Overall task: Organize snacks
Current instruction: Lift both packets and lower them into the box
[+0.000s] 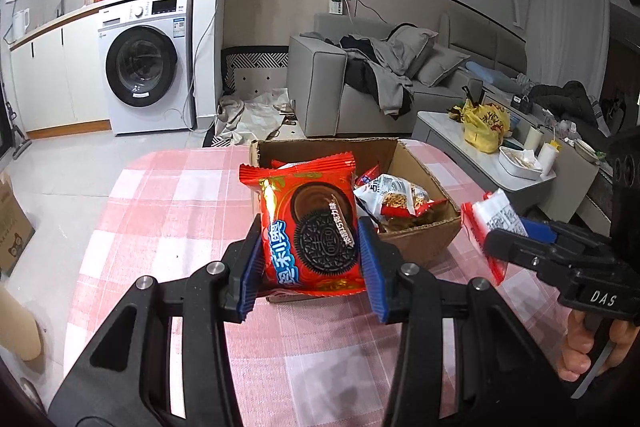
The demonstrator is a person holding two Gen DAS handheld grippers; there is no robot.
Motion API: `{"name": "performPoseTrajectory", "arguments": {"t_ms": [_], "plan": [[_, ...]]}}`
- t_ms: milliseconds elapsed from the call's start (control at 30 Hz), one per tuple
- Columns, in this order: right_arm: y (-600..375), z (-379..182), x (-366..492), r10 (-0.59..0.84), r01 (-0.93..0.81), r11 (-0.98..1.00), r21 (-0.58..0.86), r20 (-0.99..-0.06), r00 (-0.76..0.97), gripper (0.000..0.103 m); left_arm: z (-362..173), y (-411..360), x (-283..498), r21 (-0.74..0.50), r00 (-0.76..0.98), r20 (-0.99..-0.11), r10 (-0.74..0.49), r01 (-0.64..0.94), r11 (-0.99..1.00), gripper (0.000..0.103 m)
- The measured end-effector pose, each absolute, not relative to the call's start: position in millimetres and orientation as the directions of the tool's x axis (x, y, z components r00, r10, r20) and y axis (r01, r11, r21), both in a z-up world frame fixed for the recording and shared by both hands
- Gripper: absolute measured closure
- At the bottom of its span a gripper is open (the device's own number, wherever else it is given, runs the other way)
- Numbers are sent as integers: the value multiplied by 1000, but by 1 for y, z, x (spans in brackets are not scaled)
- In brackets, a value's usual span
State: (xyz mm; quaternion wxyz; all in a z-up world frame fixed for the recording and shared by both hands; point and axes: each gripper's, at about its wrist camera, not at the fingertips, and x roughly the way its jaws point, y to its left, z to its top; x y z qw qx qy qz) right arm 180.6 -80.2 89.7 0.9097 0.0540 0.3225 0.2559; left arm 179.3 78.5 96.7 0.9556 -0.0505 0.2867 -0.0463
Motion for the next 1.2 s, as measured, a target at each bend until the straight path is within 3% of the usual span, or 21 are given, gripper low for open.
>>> {"name": "performPoseTrajectory", "arguments": {"t_ms": [667,1200], "plan": [[-48,94,231,490,-433,869,240,-549,677,52,60,58,250,-116,799,-586,-134,82,990,62],[-52,83,269,493,-381,870,312,-541,681,52,44,30,308,-104,788,-598,-146,104,989,63]]}}
